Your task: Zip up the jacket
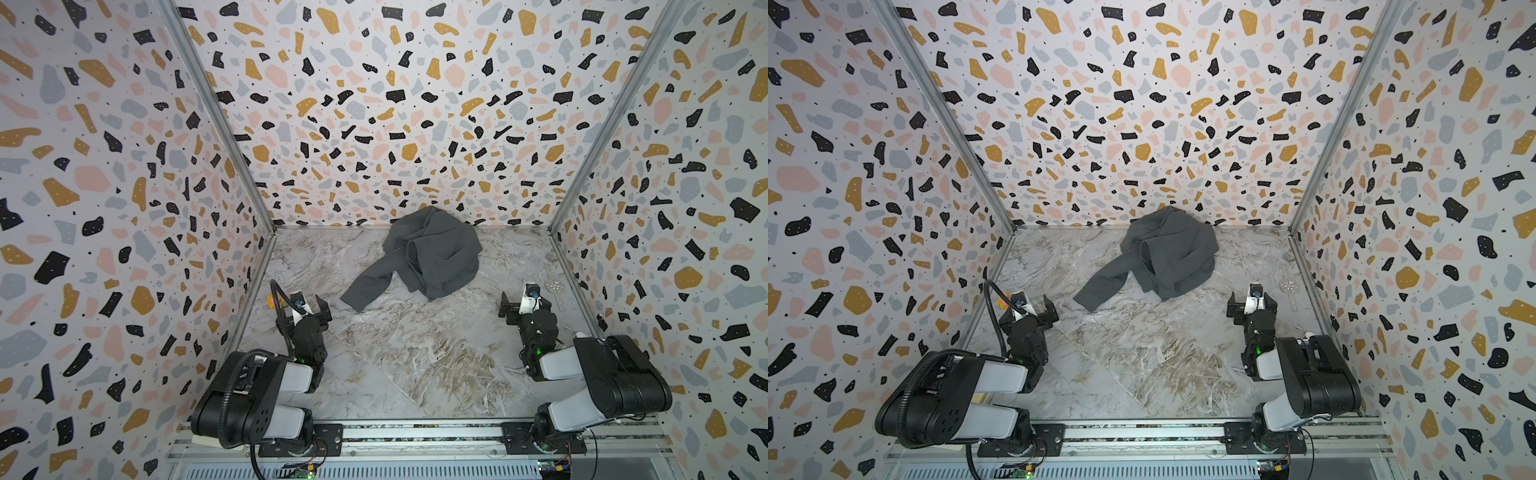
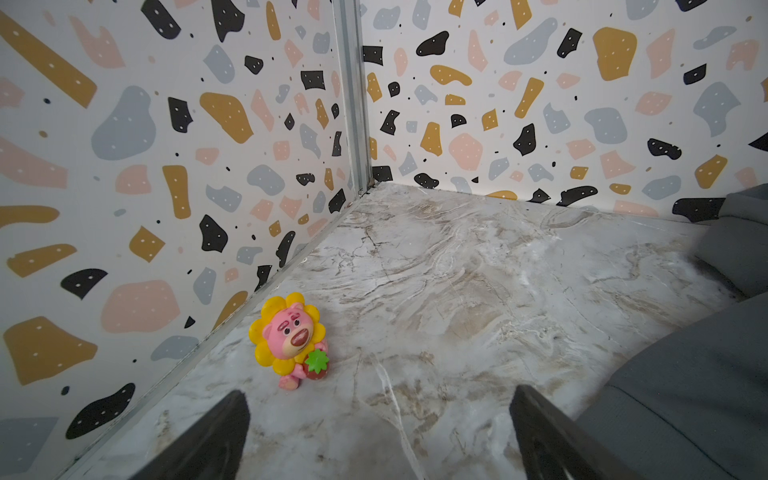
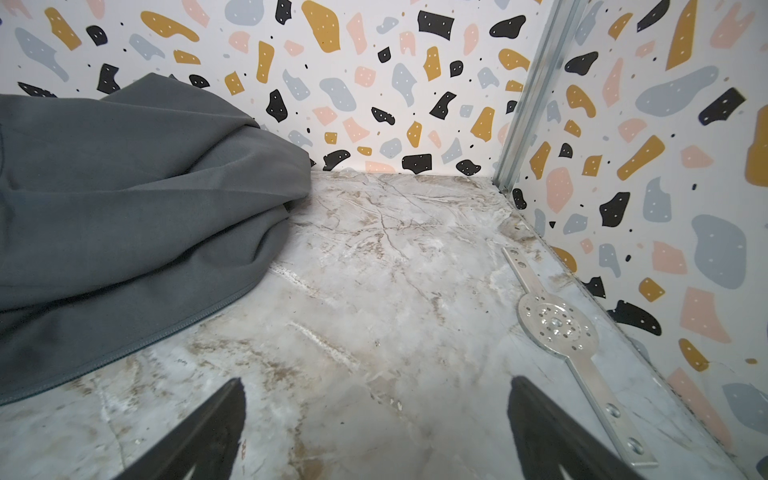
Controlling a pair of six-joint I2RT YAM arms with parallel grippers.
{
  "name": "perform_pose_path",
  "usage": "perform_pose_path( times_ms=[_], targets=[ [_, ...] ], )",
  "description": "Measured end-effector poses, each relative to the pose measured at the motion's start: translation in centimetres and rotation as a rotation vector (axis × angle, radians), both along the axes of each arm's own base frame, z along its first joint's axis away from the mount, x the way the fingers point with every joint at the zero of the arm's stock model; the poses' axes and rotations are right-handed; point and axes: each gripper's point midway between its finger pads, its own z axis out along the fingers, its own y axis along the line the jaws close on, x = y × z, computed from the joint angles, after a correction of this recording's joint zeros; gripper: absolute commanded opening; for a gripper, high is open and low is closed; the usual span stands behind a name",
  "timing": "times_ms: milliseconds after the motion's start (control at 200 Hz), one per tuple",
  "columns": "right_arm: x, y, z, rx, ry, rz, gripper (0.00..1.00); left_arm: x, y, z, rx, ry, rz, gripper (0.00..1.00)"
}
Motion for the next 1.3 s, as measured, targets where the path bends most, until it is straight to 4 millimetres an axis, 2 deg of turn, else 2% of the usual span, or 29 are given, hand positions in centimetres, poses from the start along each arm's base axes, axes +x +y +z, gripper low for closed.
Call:
perform_pose_path(
  times_ms=[456, 546, 616, 686, 756, 866, 946, 1036, 1151, 1222, 1297],
  targets=[
    [0.0, -0.1, 0.1, 0.01, -0.003, -0.003, 0.99, 0.0, 0.0, 0.0, 0.0, 0.0, 0.0, 1.0],
    [-1.1, -0.4, 0.9, 0.008, -0.034, -0.026, 0.99, -0.1, -0.4, 0.5, 0.009, -0.003, -0.009, 1.0],
    [-2.4, -0.6, 1.9, 0.005, -0.064, -0.054, 0.99, -0.1, -1.0, 1.9, 0.004, -0.006, -0.011, 1.0],
    [-3.1, -0.9, 4.1, 0.015, -0.107, -0.074, 0.99, 0.6, -1.2, 4.6, -0.032, -0.05, 0.004, 1.0],
    [-3.4, -2.2, 7.5, 0.077, -0.173, -0.125, 0.99, 0.9, -1.2, 7.6, -0.082, -0.113, 0.014, 1.0],
    [-4.1, -5.5, 13.1, 0.239, -0.285, -0.213, 0.99, -0.3, -1.2, 11.5, -0.169, -0.219, 0.001, 1.0],
    [-4.2, -6.5, 15.9, 0.312, -0.317, -0.204, 0.99, -1.3, -1.3, 13.3, -0.215, -0.261, -0.024, 1.0],
    [-2.9, -4.6, 18.0, 0.387, -0.279, -0.086, 0.99, -2.1, -1.7, 15.0, -0.251, -0.29, -0.058, 1.0],
    [0.1, -0.7, 18.6, 0.464, -0.157, 0.093, 0.99, -2.8, -2.1, 16.3, -0.275, -0.284, -0.091, 1.0],
    [2.3, 3.1, 17.5, 0.479, -0.038, 0.201, 0.99, -3.0, -2.3, 16.1, -0.281, -0.249, -0.105, 1.0],
    [4.5, 8.6, 15.9, 0.46, 0.102, 0.329, 0.99, -3.1, -2.6, 15.3, -0.289, -0.202, -0.118, 1.0]
  ],
)
